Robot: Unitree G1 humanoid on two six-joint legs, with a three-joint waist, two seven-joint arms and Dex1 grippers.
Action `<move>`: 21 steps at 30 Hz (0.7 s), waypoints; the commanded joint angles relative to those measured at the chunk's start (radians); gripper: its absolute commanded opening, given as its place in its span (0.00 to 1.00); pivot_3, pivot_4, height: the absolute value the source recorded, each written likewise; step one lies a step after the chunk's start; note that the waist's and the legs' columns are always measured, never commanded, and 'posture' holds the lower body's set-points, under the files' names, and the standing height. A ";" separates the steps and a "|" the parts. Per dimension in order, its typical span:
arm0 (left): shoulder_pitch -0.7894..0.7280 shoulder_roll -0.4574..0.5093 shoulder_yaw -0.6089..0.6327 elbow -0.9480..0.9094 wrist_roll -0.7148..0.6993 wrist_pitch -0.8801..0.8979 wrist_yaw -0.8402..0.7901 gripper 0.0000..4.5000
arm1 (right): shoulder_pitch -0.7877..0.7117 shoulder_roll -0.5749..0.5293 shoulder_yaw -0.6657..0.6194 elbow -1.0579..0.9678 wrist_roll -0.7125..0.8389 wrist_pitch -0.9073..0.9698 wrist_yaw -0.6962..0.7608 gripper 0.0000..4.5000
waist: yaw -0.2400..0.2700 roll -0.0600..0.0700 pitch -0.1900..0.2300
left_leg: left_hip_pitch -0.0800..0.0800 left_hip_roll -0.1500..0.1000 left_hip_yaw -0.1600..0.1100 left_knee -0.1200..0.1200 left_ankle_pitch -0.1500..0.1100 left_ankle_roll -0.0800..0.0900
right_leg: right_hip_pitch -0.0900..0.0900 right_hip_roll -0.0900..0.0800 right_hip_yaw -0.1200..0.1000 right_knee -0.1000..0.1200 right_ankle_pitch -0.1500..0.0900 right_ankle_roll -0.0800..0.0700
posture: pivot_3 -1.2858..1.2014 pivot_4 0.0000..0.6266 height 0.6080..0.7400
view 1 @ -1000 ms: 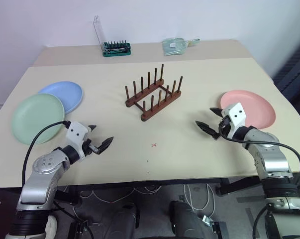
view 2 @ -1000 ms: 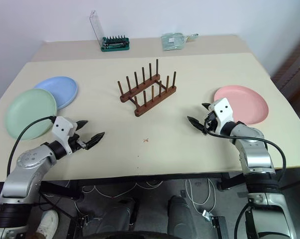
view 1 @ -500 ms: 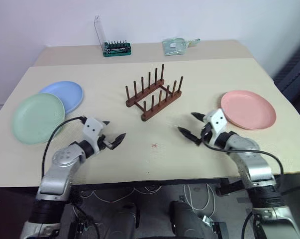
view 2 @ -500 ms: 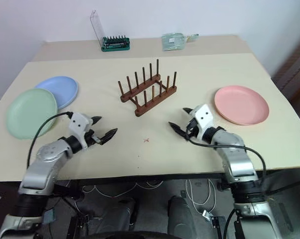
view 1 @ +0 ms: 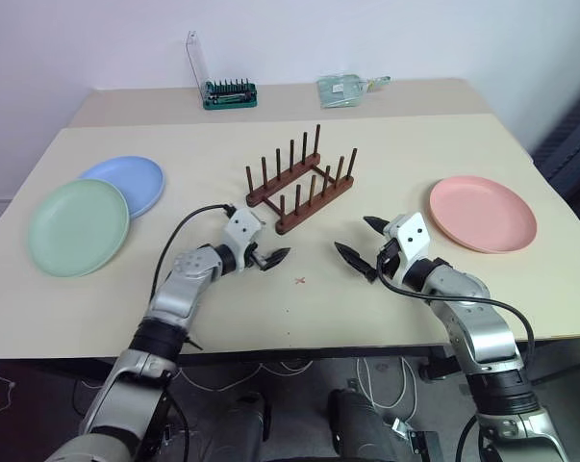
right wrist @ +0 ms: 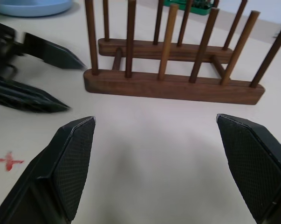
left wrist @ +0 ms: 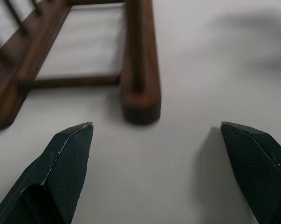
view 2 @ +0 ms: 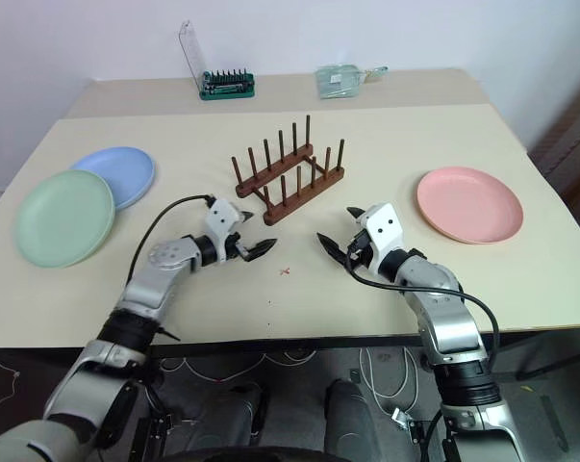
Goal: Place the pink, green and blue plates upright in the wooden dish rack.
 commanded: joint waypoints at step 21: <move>0.120 0.040 -0.056 -0.236 -0.098 -0.023 -0.319 0.16 | 0.150 -0.195 -0.053 -0.106 0.009 0.036 0.107 1.00 | -0.003 0.001 0.000 | 0.000 0.000 0.000 -0.001 0.000 0.000 | -0.001 0.000 0.000 0.000 0.000 0.000 | 0.52 0.24 1.00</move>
